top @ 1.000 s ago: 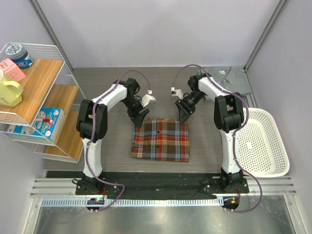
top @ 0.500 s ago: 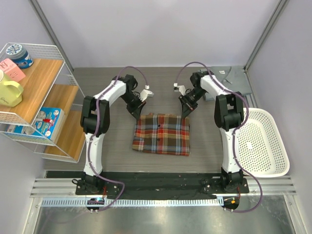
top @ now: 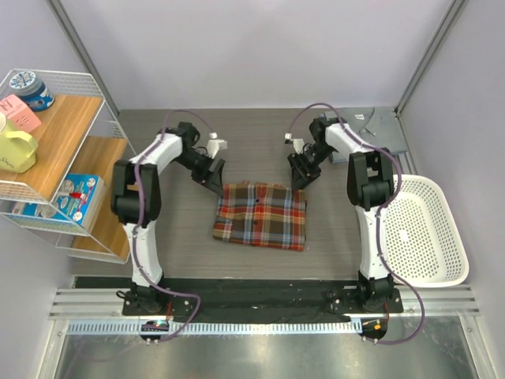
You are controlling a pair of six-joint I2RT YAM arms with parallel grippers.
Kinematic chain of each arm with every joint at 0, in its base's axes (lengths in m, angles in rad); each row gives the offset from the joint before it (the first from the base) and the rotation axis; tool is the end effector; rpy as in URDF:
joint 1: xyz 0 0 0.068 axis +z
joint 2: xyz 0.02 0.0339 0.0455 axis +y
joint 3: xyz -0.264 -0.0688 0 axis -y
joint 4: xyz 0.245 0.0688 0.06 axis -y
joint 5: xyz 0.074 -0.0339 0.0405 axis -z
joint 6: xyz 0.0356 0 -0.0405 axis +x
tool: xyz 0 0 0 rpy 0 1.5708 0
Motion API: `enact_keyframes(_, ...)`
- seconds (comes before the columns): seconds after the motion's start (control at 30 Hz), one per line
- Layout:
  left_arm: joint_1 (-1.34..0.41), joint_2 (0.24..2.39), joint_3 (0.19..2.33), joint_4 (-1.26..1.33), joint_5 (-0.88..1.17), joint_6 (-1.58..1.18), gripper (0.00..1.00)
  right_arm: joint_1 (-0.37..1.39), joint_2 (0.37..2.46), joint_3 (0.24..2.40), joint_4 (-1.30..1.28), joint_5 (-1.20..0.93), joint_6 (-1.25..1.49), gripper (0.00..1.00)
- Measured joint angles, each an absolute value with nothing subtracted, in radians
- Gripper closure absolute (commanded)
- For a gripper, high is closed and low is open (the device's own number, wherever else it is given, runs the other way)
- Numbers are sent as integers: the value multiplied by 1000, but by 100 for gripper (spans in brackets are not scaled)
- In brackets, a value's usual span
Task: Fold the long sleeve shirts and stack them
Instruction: Fold the shirt
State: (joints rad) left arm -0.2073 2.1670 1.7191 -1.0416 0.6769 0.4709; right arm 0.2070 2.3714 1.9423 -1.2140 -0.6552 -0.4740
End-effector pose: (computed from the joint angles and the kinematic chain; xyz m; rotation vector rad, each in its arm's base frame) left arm 0.4097 -0.1089 0.1785 0.9748 2.6425 -0.9677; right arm 0.4358 0.1137 0.1480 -0.9529 2.7983 1.0098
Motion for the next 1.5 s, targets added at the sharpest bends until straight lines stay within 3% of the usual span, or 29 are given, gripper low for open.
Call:
enact_keyframes(0.07, -164, 2048, 1578, -1003, 741, 424, 16, 200, 2328, 1910, -1190, -648, -464, 39)
enact_keyframes(0.1, -135, 1954, 1477, -982, 779, 373, 15, 197, 2295, 1884, -1174, -649, -458, 31)
enact_keyframes(0.23, -98, 1671, 1206, -846, 887, 184, 11, 188, 2157, 1803, -1148, -665, -422, 30)
enact_keyframes(0.37, -120, 1491, 923, -625, 927, -67, 13, 184, 2037, 1714, -1089, -742, -383, 34)
enact_keyframes(0.5, -124, 1452, 743, -432, 913, -251, 17, 216, 2009, 1663, -1051, -829, -349, 40)
enact_keyframes(0.7, -123, 1463, 649, -238, 929, -419, 28, 317, 2066, 1636, -987, -909, -309, 43)
enact_keyframes(0.93, -123, 1531, 647, -152, 965, -496, 58, 336, 2188, 1632, -938, -903, -283, 45)
enact_keyframes(1.03, -123, 1573, 647, -183, 925, -498, 65, 331, 2226, 1634, -931, -896, -263, 46)
enact_keyframes(1.17, -123, 1609, 651, -263, 860, -490, 64, 333, 2239, 1665, -944, -863, -239, 46)
enact_keyframes(1.5, -204, 1500, 712, -427, 830, -393, 32, 438, 2275, 1826, -963, -677, -344, 36)
